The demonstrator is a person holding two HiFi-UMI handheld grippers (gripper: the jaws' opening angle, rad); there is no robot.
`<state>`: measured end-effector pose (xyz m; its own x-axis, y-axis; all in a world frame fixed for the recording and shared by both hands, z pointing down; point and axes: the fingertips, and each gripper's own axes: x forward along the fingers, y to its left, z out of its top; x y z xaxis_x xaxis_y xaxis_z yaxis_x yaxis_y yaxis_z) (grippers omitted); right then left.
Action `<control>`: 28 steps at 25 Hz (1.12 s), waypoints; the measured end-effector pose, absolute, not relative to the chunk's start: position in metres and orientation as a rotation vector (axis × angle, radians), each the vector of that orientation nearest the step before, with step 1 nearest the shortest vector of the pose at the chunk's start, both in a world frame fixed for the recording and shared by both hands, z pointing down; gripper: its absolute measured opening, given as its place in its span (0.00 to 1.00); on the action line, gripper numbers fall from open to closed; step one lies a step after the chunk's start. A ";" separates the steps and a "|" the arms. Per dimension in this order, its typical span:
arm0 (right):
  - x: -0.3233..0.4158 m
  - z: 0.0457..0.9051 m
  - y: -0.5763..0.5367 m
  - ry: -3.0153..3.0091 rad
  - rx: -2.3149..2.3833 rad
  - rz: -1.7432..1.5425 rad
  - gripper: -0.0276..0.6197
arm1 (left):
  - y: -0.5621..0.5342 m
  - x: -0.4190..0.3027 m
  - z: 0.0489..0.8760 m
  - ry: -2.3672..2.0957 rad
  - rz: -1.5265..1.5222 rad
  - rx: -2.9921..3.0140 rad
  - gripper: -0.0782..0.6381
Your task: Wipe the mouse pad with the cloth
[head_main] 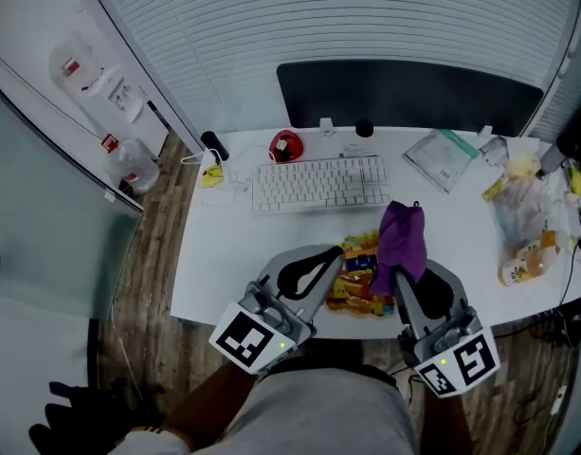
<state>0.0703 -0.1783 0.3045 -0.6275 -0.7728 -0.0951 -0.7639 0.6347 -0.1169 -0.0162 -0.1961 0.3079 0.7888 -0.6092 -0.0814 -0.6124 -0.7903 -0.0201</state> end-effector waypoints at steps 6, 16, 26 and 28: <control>0.063 0.301 -0.170 2.702 -1.260 -0.050 0.15 | -0.191 -0.018 0.303 1.001 0.148 -2.915 0.13; 0.057 0.300 -0.163 2.703 -1.274 -0.017 0.15 | -0.184 -0.019 0.302 0.994 0.154 -2.920 0.13; 0.051 0.304 -0.161 2.706 -1.268 -0.020 0.15 | -0.182 -0.024 0.305 1.006 0.151 -2.920 0.13; 0.051 0.304 -0.162 2.706 -1.266 -0.020 0.15 | -0.182 -0.024 0.305 1.004 0.149 -2.921 0.13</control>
